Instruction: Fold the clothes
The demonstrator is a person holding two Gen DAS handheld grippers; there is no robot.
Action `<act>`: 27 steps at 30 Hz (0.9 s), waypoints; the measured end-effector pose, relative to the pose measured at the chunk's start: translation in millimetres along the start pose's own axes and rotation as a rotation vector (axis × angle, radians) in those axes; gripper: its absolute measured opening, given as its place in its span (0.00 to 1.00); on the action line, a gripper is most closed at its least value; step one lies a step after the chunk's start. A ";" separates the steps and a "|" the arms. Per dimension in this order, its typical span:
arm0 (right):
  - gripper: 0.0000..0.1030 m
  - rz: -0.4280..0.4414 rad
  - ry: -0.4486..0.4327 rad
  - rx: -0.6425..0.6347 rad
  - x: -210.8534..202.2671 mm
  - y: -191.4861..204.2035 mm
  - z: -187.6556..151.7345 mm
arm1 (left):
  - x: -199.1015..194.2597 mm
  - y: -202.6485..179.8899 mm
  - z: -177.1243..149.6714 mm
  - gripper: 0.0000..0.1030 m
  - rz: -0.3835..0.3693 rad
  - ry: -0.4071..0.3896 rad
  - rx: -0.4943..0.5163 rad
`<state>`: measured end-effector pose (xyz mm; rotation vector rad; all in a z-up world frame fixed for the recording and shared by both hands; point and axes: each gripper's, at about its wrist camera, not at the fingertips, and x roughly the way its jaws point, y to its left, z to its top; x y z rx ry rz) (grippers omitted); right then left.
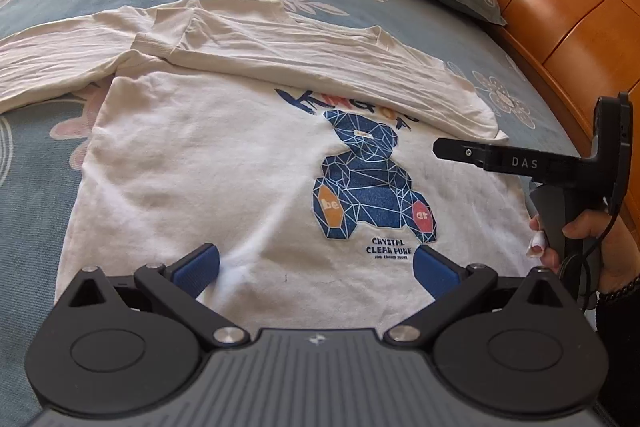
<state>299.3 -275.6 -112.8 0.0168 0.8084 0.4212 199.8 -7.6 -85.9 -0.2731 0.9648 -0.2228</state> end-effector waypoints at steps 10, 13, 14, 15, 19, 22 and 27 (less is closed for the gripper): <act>1.00 -0.076 0.025 -0.105 5.4 13.9 -1.6 | 12.8 9.7 57.3 0.99 -0.029 -0.043 -0.029; 1.00 -0.078 0.026 -0.113 5.8 14.3 -1.4 | 26.7 5.8 39.4 0.99 -0.017 -0.003 -0.013; 1.00 -0.079 0.030 -0.113 6.3 15.1 -1.1 | 26.5 4.6 33.0 0.99 -0.012 -0.008 0.000; 1.00 -0.079 0.033 -0.114 6.6 15.2 -0.6 | 26.3 3.4 26.7 0.99 -0.007 -0.012 0.014; 1.00 -0.081 0.037 -0.115 6.2 15.3 -0.3 | 13.3 10.5 39.4 0.99 -0.010 -0.019 0.002; 1.00 -0.083 0.038 -0.116 6.5 15.8 -0.2 | 1.0 19.5 55.3 0.99 -0.018 -0.040 -0.025; 1.00 -0.077 0.037 -0.103 3.8 17.4 -0.5 | -35.2 50.3 82.9 0.99 -0.040 -0.094 -0.102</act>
